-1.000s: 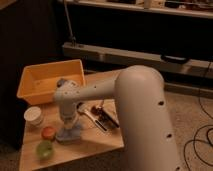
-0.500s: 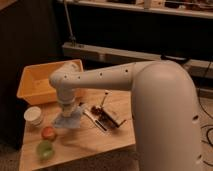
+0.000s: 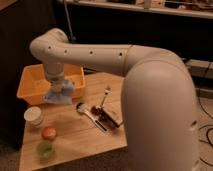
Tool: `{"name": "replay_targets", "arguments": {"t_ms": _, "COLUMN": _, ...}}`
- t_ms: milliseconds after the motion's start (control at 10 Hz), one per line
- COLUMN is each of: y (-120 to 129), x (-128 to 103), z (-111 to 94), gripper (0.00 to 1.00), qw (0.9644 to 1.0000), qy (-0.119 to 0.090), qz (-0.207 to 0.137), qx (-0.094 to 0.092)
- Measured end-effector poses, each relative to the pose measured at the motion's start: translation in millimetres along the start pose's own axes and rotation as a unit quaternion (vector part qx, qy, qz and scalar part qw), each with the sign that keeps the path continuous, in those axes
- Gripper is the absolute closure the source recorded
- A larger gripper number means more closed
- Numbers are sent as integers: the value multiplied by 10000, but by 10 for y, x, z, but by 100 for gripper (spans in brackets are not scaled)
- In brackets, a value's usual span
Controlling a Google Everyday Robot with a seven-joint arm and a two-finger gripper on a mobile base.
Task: Wipe tray with towel
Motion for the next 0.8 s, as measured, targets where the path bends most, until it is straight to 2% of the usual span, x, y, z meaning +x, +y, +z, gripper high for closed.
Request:
{"name": "replay_targets", "arguments": {"t_ms": 200, "y": -384, "x": -264, "z": -160, "gripper": 100, "qw": 9997, "qy": 58, "qz": 49, "qx": 230}}
{"name": "replay_targets", "arguments": {"t_ms": 300, "y": -485, "x": -297, "z": -206, "gripper": 100, "qw": 9995, "qy": 114, "qz": 80, "qx": 290}}
{"name": "replay_targets", "arguments": {"t_ms": 400, "y": -548, "x": -311, "z": -236, "gripper": 100, "qw": 9993, "qy": 138, "qz": 97, "qx": 347}}
{"name": "replay_targets", "arguments": {"t_ms": 800, "y": -542, "x": -318, "z": -222, "gripper": 100, "qw": 9993, "qy": 123, "qz": 98, "qx": 335}}
